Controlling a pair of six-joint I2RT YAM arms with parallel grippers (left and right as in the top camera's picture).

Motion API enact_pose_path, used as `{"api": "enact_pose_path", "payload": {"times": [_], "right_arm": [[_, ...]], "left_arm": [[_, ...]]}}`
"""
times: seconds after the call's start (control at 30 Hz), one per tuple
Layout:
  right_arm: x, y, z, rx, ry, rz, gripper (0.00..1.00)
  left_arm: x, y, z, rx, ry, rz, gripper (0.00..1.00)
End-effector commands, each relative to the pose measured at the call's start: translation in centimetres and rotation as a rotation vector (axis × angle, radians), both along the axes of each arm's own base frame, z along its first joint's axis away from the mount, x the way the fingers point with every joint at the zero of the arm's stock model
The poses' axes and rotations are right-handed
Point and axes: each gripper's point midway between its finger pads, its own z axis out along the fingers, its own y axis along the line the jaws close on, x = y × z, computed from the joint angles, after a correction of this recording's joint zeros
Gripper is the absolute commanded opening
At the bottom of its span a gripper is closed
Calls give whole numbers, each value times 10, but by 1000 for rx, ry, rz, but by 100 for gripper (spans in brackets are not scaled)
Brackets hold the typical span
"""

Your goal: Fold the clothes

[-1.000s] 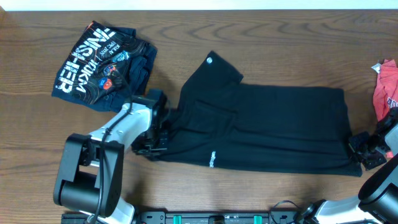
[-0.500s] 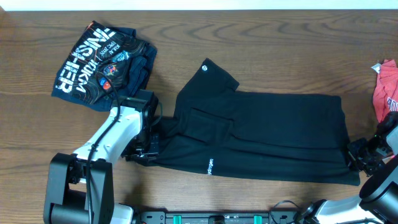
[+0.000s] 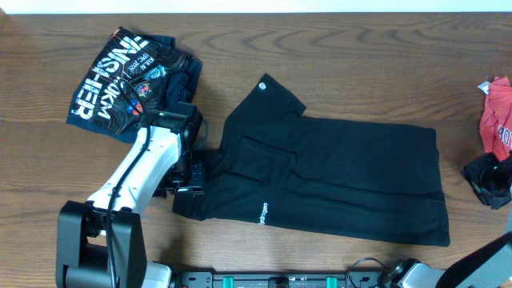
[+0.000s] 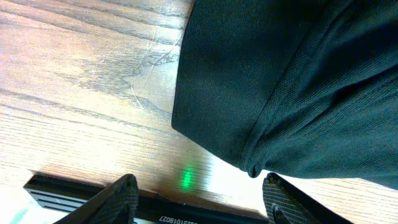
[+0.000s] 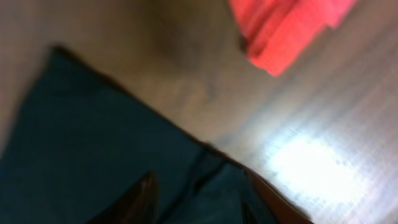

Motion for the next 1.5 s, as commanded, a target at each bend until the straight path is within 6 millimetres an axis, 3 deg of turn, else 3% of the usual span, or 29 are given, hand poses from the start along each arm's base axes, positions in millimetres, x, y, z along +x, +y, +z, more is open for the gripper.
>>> {"api": "enact_pose_path", "payload": {"times": [0.0, 0.1, 0.2, 0.33, 0.43, 0.6, 0.73, 0.9, 1.0, 1.13, 1.47], "right_arm": [[14, 7, 16, 16, -98, 86, 43], [30, 16, 22, 41, -183, 183, 43], [62, 36, 38, 81, -358, 349, 43], [91, 50, 42, 64, -425, 432, 42], [108, 64, 33, 77, -425, 481, 43], [125, 78, 24, 90, -429, 541, 56], [121, 83, 22, 109, -412, 544, 56], [103, 93, 15, 174, -345, 527, 54], [94, 98, 11, 208, -309, 520, 53], [87, 102, 9, 227, -284, 530, 51], [86, 103, 8, 229, -278, 536, 50]], "left_arm": [[5, 4, 7, 13, -25, -5, 68], [12, 2, 10, 7, -46, -5, 68], [34, -15, 26, -92, -109, -60, 68], [89, -58, 69, -322, -311, -167, 73], [136, -74, 101, -377, -475, -192, 73], [204, -104, 123, -478, -648, -260, 73], [249, -136, 102, -523, -689, -334, 73], [284, -168, 61, -529, -680, -447, 73], [296, -180, 33, -525, -675, -523, 73], [316, -181, -3, -459, -698, -555, 73], [334, -194, -46, -458, -737, -617, 73]]}}
